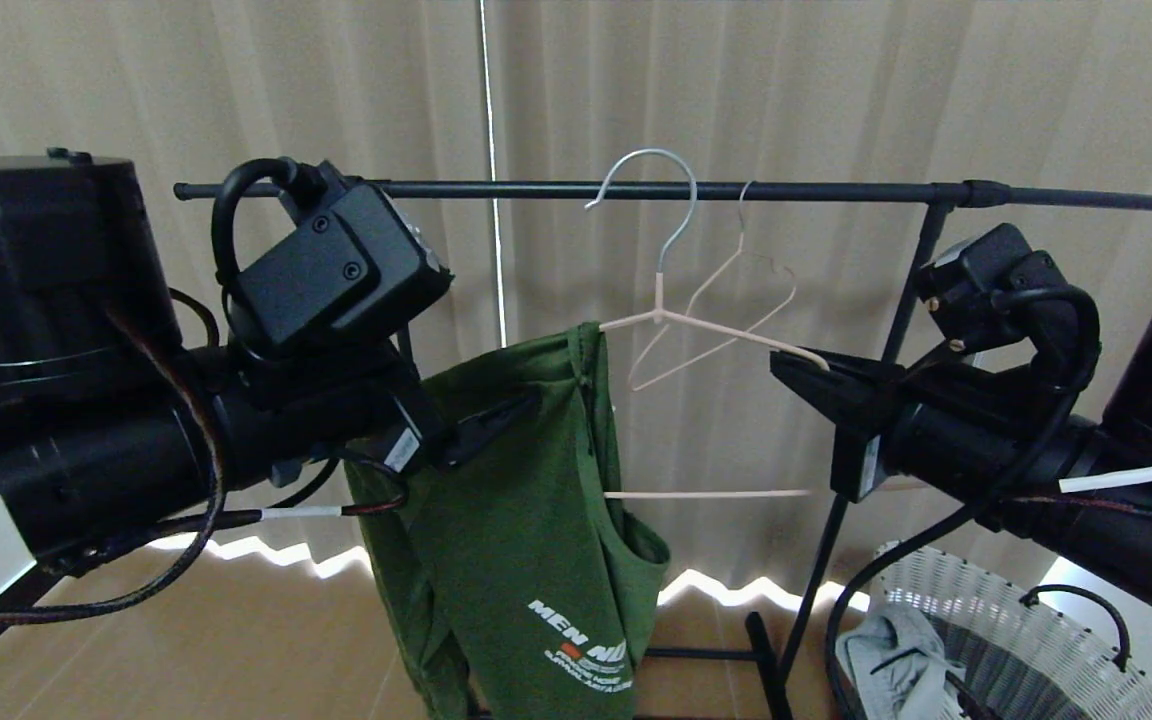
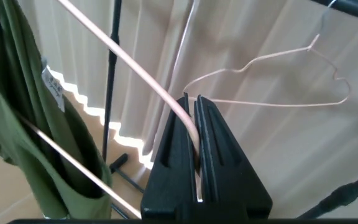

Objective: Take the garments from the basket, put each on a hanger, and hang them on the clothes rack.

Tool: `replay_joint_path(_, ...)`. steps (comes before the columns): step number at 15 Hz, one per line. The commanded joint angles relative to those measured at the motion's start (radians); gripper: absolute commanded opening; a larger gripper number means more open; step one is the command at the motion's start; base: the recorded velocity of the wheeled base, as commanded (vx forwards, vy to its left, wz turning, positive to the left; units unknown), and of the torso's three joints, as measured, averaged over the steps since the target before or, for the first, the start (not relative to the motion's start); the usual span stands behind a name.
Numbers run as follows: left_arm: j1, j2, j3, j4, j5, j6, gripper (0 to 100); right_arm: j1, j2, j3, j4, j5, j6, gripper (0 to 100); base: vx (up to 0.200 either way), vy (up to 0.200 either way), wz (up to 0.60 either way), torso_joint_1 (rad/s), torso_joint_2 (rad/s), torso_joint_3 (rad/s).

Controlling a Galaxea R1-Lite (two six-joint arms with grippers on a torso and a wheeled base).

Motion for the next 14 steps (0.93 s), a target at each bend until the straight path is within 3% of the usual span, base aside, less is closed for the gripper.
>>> replay_joint_path(1, -0.001, 0.027, -0.006, -0.002, 0.0, -0.001, 100, 0.014, 0.001, 0.008, 0.0, -0.001, 0.0, 0, 0.0, 0.0, 0.0, 0.0, 0.0, 0.0)
replay_joint_path(9, -0.001, 0.03, -0.001, -0.002, -0.011, -0.004, 100, 0.055, -0.025, 0.055, -0.046, 0.053, -0.002, 0, 0.0, 0.0, 0.0, 0.0, 0.0, 0.0)
replay_joint_path(10, -0.001, 0.03, 0.002, -0.002, -0.012, -0.004, 0, 0.055, -0.025, 0.058, -0.053, 0.053, -0.002, 0, 0.0, 0.0, 0.0, 0.0, 0.0, 0.0)
replay_joint_path(14, -0.002, 0.03, 0.008, -0.002, -0.044, -0.005, 0, 0.055, -0.025, 0.063, -0.058, 0.054, -0.002, 0, 0.0, 0.0, 0.0, 0.0, 0.0, 0.0)
